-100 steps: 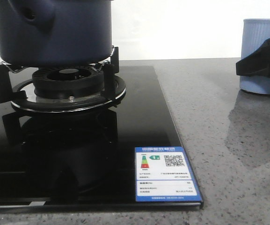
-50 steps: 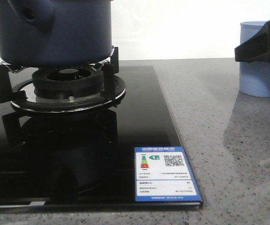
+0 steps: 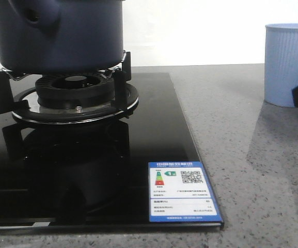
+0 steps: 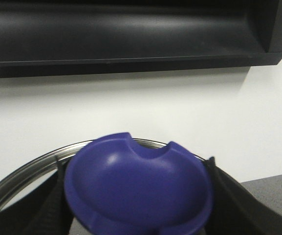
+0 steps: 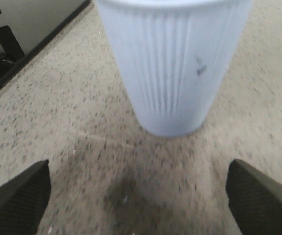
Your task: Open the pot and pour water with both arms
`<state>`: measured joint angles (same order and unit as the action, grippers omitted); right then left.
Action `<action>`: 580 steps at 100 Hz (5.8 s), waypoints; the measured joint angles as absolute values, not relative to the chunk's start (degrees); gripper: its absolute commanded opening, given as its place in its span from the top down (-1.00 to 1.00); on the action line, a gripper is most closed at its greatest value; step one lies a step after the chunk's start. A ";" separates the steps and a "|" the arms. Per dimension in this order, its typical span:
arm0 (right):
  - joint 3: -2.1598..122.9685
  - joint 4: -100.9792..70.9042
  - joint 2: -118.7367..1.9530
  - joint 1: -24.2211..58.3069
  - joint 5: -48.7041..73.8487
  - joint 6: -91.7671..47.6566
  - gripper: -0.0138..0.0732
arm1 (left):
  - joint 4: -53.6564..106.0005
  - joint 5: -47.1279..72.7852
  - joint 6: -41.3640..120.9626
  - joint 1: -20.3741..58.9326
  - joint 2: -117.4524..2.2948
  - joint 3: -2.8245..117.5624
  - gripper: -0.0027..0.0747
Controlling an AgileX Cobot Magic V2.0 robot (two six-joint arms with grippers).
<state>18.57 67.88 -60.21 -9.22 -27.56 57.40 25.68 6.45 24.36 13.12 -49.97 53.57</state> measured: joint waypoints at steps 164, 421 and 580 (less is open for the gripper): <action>13.15 75.86 -39.56 -9.22 -26.22 70.35 -0.83 | 26.99 -8.13 24.40 30.63 -75.30 53.57 -0.03; 36.77 71.38 -31.17 -9.27 -35.87 73.64 0.80 | 20.15 5.59 24.49 12.38 -30.15 45.10 0.97; 9.60 73.02 -12.95 -9.27 -22.33 74.44 0.80 | 21.64 1.86 23.35 12.24 -1.88 14.78 0.97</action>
<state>9.60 73.02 -12.95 -9.27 -22.33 74.44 21.64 1.86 23.35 12.24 -1.88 14.78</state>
